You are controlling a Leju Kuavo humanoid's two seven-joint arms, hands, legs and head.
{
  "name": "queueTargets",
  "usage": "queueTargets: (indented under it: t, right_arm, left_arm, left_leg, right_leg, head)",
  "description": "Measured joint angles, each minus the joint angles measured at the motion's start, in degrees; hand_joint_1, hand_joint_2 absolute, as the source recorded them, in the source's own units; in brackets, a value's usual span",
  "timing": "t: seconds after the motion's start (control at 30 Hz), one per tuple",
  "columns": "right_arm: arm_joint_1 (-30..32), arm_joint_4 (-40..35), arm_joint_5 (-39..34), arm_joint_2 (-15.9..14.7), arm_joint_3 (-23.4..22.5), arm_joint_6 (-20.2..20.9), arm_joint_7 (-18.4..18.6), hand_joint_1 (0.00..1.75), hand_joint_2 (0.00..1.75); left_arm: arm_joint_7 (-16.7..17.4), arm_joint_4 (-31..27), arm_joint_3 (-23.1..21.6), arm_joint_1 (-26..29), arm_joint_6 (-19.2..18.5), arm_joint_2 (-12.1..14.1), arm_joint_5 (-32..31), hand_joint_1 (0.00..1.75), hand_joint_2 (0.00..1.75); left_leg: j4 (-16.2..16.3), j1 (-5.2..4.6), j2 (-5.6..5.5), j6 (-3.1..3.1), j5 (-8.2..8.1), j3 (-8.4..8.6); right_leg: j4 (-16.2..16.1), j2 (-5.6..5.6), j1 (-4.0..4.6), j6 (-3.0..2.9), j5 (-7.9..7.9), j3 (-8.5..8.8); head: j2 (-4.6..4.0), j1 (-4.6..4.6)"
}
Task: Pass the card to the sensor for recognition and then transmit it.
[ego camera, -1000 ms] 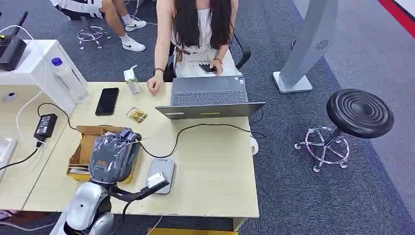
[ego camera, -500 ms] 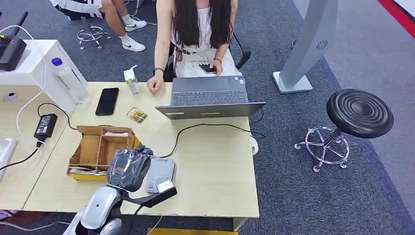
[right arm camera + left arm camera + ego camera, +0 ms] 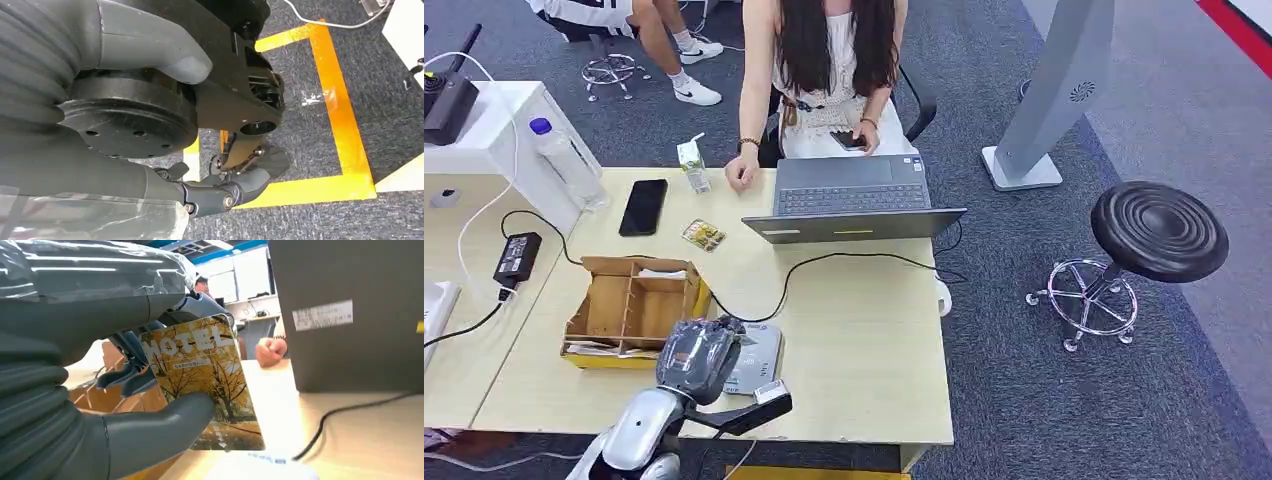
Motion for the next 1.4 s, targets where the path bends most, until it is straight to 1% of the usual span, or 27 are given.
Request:
queueTargets:
  t: [0.27,0.3,0.33,0.4,0.6,0.77,0.8,0.83,0.9,1.0,1.03,1.07,1.1,1.23,1.33,1.37,1.4]
  right_arm:
    - [0.0,0.0,0.4,0.0,0.0,0.0,0.3,0.00,1.75]
    - [0.0,0.0,0.6,0.0,0.0,0.0,0.5,0.00,1.75]
    - [0.0,0.0,0.7,0.0,0.0,0.0,0.7,0.00,1.75]
    - [0.0,0.0,1.2,0.0,0.0,0.1,1.0,0.00,1.75]
    - [-0.2,0.0,1.7,0.0,0.0,0.4,1.4,0.00,1.75]
    - [-0.3,0.0,1.9,0.0,0.0,0.4,1.6,0.00,1.75]
    - [-0.2,0.0,1.7,0.0,0.0,0.0,1.4,0.00,1.75]
    - [-0.2,0.0,1.4,0.0,0.0,-0.2,1.0,0.00,1.75]
    - [0.0,0.0,1.2,0.0,0.0,-0.7,0.1,0.00,1.75]
    - [0.1,0.0,1.6,0.2,0.0,-1.2,-0.4,0.00,1.75]
    - [0.1,0.0,1.8,0.4,0.0,-1.2,-0.4,0.00,1.75]
    - [0.0,0.0,2.1,0.5,0.0,-1.2,-0.3,0.00,1.75]
    - [0.0,0.0,2.2,0.5,0.0,-1.2,-0.2,0.00,1.75]
    - [0.0,0.0,2.2,0.5,0.0,-1.2,-0.2,0.00,1.75]
    - [0.0,0.0,2.4,0.6,0.0,-1.2,-0.1,0.00,1.75]
    - [0.0,0.0,2.6,0.6,0.0,-1.2,0.0,0.00,1.75]
    - [-0.1,0.0,2.6,0.7,0.0,-1.1,0.0,0.00,1.75]
  left_arm:
    - [0.5,3.3,-0.8,0.0,-0.7,-0.2,0.1,1.75,1.75]
    - [0.5,3.9,-0.8,0.0,-1.6,-0.3,0.8,1.75,1.75]
    - [-0.1,4.5,-0.8,-0.2,-3.1,-0.3,2.3,1.75,1.75]
    - [-1.5,6.0,-0.8,-1.0,-4.8,-0.2,5.9,1.75,1.75]
    - [-2.6,8.9,-0.8,-3.3,-6.3,0.3,9.9,1.75,1.75]
    - [-2.9,9.4,-0.8,-4.2,-6.1,1.2,11.1,1.75,1.75]
    - [-2.8,9.3,-0.8,-4.2,-4.9,1.4,11.1,1.75,1.75]
    - [-2.5,9.1,-0.7,-4.2,-2.5,1.4,10.5,1.75,1.75]
    - [-1.0,7.2,-0.6,-3.8,3.4,1.2,8.0,1.75,1.75]
    - [0.4,1.1,1.1,-4.2,13.9,0.2,3.3,1.75,1.75]
    - [0.8,-0.9,1.8,-4.8,16.6,-0.1,2.3,1.75,1.75]
    - [0.9,-2.7,2.6,-5.4,18.6,-0.4,1.2,1.75,1.75]
    - [1.0,-3.5,3.3,-5.8,19.5,-0.4,0.6,1.75,1.75]
    - [1.0,-3.5,3.3,-5.8,19.5,-0.4,0.6,1.75,1.75]
    - [1.0,-4.4,3.9,-6.1,20.3,-0.4,0.2,1.75,1.75]
    - [0.8,-6.2,5.6,-6.9,21.8,-0.5,-0.5,1.75,1.75]
    - [0.7,-6.5,5.9,-7.0,22.3,-0.5,-0.9,1.75,1.75]
  left_leg:
    - [0.0,0.00,0.00,0.00,0.00,0.00]
    - [0.0,0.00,0.00,0.00,0.00,0.00]
    - [0.0,0.01,0.00,0.00,0.00,0.00]
    - [0.0,0.00,-0.07,0.00,0.00,0.02]
    - [0.0,0.01,-0.13,0.00,0.01,0.16]
    - [0.0,0.01,-0.13,-0.01,0.05,0.27]
    - [0.0,0.01,-0.13,-0.01,0.06,0.28]
    - [0.0,0.01,-0.12,-0.02,0.06,0.27]
    - [0.0,0.01,-0.09,-0.01,0.10,0.19]
    - [0.0,0.00,-0.21,0.03,0.17,0.06]
    - [0.0,-0.01,-0.21,0.03,0.17,0.06]
    - [0.0,-0.01,-0.19,0.03,0.16,0.05]
    - [0.0,-0.01,-0.16,0.03,0.16,0.05]
    - [0.0,-0.01,-0.16,0.03,0.16,0.05]
    - [0.0,-0.01,-0.16,0.03,0.16,0.06]
    - [0.0,-0.01,-0.19,0.03,0.16,0.06]
    - [0.0,0.00,-0.19,0.03,0.16,0.06]
  right_leg:
    - [0.0,0.00,0.00,0.00,0.00,-0.01]
    - [0.0,0.00,0.00,0.00,0.00,0.00]
    - [0.0,-0.01,0.00,0.00,0.00,0.00]
    - [0.0,-0.10,0.00,0.00,0.00,0.06]
    - [0.0,-0.18,0.00,0.00,-0.01,0.25]
    - [0.0,-0.17,0.00,0.00,0.00,0.32]
    - [0.0,-0.17,0.00,0.00,0.00,0.31]
    - [0.0,-0.16,0.00,0.00,0.00,0.29]
    - [0.0,-0.13,0.00,-0.02,0.04,0.16]
    - [0.0,-0.23,0.01,0.00,0.05,0.14]
    - [0.0,-0.22,0.01,0.00,0.05,0.14]
    - [0.0,-0.22,0.01,0.00,0.05,0.14]
    - [0.0,-0.20,0.00,0.00,0.05,0.13]
    - [0.0,-0.20,0.00,0.00,0.05,0.13]
    - [0.0,-0.20,0.01,0.00,0.05,0.13]
    - [0.0,-0.22,0.00,0.00,0.05,0.13]
    - [0.0,-0.22,0.00,0.00,0.05,0.13]
  head:
    - [0.00,0.00]
    - [0.00,-0.02]
    - [0.00,0.00]
    - [0.00,-0.02]
    - [0.00,0.00]
    - [0.00,-0.02]
    - [0.00,0.00]
    - [0.00,-0.02]
    - [0.00,-0.04]
    - [0.00,-0.02]
    - [0.00,-0.02]
    - [0.00,-0.02]
    - [0.00,-0.02]
    - [0.00,-0.02]
    - [0.00,-0.04]
    - [0.00,-0.02]
    - [0.00,-0.04]
